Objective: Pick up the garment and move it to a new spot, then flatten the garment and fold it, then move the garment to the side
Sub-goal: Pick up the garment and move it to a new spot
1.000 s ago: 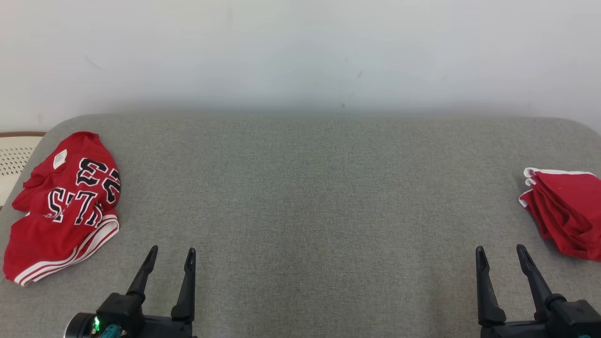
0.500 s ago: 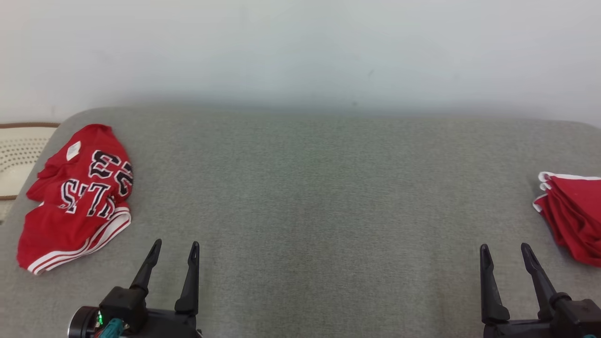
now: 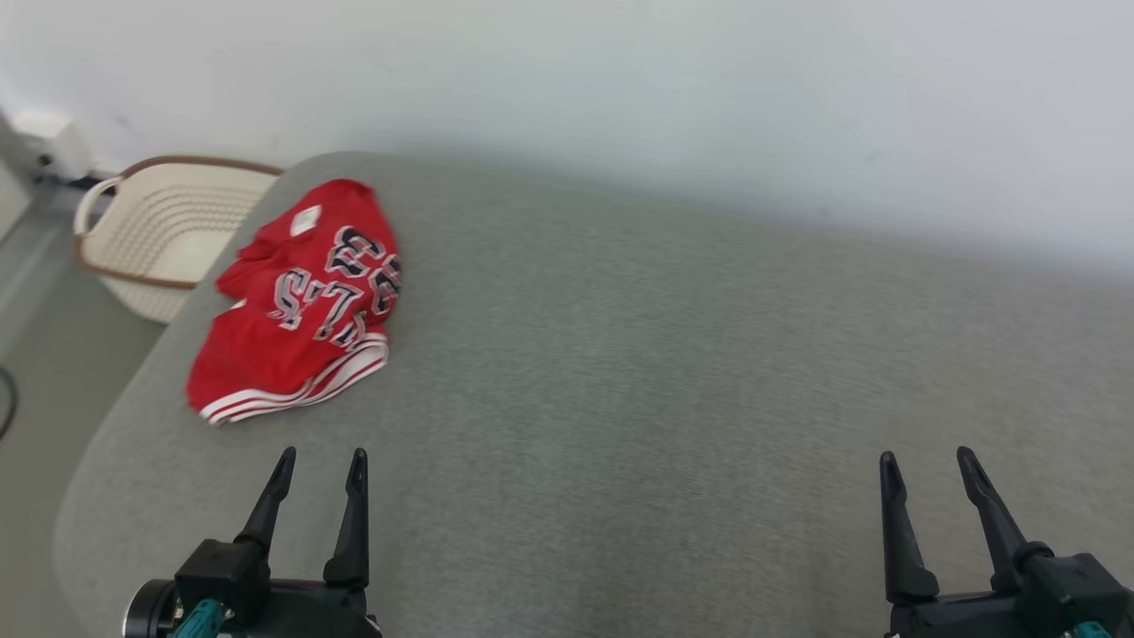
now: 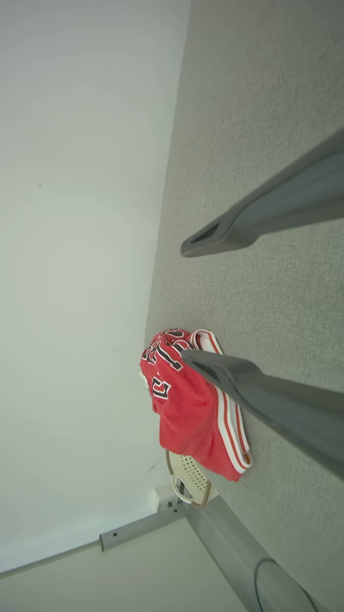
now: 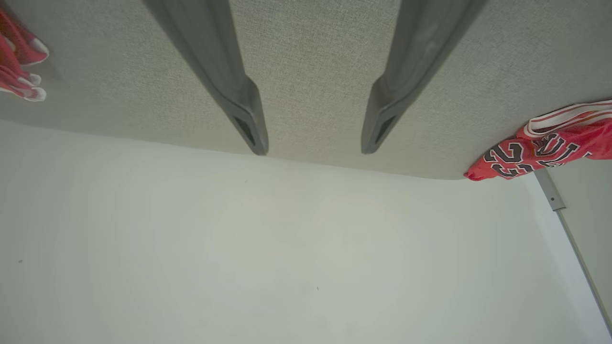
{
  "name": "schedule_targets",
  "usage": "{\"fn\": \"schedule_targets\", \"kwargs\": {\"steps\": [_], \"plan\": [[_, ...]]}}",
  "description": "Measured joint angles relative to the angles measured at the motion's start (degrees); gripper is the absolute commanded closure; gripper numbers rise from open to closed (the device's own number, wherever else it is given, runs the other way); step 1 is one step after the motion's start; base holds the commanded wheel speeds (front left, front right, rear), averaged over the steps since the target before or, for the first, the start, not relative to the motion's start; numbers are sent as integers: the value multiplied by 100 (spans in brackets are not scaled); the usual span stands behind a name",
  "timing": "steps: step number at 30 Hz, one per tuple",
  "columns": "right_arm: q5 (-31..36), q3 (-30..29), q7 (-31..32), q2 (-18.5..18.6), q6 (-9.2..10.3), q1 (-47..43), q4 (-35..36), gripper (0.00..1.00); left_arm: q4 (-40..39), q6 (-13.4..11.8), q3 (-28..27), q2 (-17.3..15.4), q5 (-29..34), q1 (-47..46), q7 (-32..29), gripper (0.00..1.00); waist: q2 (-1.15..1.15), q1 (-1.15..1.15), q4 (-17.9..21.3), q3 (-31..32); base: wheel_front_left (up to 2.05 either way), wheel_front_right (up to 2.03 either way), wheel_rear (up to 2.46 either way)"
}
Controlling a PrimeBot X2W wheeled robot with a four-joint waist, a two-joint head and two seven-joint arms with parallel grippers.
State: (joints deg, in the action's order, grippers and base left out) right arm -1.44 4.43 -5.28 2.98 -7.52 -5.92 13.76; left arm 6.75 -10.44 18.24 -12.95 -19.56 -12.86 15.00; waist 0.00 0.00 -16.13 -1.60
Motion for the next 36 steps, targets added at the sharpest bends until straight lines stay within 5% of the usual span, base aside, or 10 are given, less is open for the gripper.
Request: {"fn": "schedule_targets", "kwargs": {"steps": [15, 36], "plan": [[-42, 112, 5, -2, 0, 64, -40, 0, -13, 78, -194, 111, -60, 83, 1, 0, 0, 0, -1102, 10, 0, 0, 0], [-102, 132, 31, -2, 0, 211, -101, 0, -545, 177, -680, 192, 118, -384, 1, 0, 0, 0, -1143, -169, 0, 0, 0]]}}
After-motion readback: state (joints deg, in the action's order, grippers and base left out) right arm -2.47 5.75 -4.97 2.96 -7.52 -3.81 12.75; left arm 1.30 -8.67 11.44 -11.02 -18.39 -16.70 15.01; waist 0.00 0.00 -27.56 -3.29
